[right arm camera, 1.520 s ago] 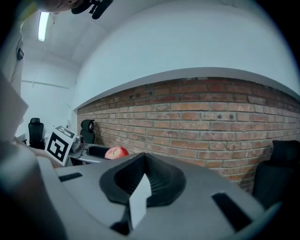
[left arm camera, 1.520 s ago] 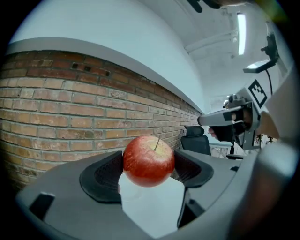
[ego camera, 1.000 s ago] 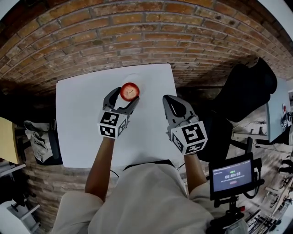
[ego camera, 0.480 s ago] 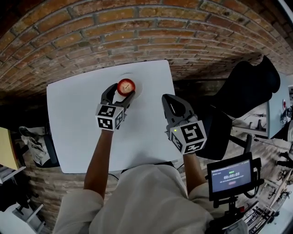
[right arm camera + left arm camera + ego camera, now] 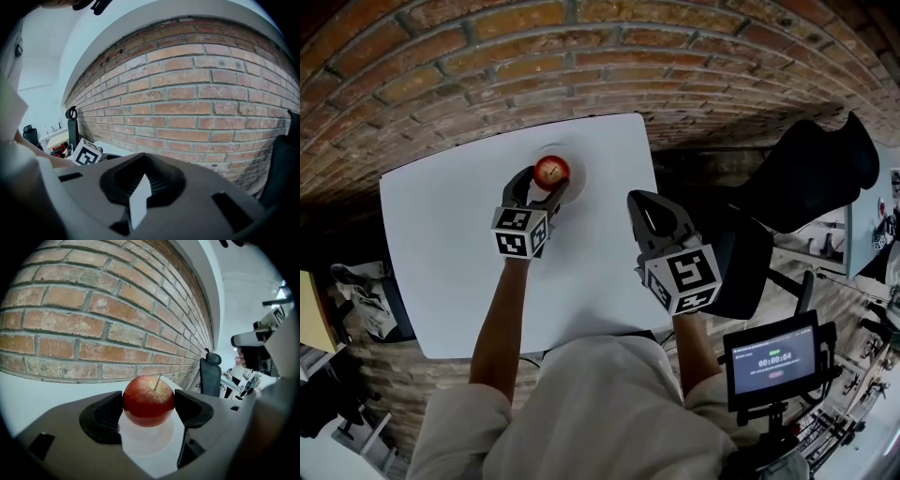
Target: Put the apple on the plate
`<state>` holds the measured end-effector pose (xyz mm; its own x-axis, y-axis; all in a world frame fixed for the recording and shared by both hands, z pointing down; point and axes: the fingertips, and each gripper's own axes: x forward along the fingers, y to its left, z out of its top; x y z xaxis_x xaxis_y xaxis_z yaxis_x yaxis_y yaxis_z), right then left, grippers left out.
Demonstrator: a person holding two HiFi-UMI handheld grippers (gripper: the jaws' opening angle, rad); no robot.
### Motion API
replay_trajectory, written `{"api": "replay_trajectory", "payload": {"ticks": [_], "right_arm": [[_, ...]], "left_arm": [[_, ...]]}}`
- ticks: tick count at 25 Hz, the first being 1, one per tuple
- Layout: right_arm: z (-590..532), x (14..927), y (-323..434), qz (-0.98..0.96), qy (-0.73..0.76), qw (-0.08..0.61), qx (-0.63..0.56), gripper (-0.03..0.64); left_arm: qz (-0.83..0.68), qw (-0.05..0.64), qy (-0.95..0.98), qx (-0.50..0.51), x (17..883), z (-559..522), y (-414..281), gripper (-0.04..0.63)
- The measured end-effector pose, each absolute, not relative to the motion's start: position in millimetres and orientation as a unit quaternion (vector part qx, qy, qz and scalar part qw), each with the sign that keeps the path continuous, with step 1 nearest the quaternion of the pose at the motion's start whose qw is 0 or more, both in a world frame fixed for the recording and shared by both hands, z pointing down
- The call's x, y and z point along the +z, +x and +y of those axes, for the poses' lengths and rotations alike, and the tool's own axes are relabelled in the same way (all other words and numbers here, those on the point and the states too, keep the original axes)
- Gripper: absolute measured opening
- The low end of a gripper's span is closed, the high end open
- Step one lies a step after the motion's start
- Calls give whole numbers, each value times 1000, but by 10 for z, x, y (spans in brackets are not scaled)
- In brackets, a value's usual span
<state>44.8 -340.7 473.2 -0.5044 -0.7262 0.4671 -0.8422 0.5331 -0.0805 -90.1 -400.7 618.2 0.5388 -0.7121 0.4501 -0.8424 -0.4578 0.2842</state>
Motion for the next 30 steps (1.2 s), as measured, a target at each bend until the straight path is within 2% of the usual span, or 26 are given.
{"api": "replay_trajectory", "payload": {"ticks": [30], "right_arm": [[-3317, 4804, 455, -854, 455, 192, 165, 3]], "left_arm": [[-460, 258, 836, 153, 6406, -3934, -901, 354]]}}
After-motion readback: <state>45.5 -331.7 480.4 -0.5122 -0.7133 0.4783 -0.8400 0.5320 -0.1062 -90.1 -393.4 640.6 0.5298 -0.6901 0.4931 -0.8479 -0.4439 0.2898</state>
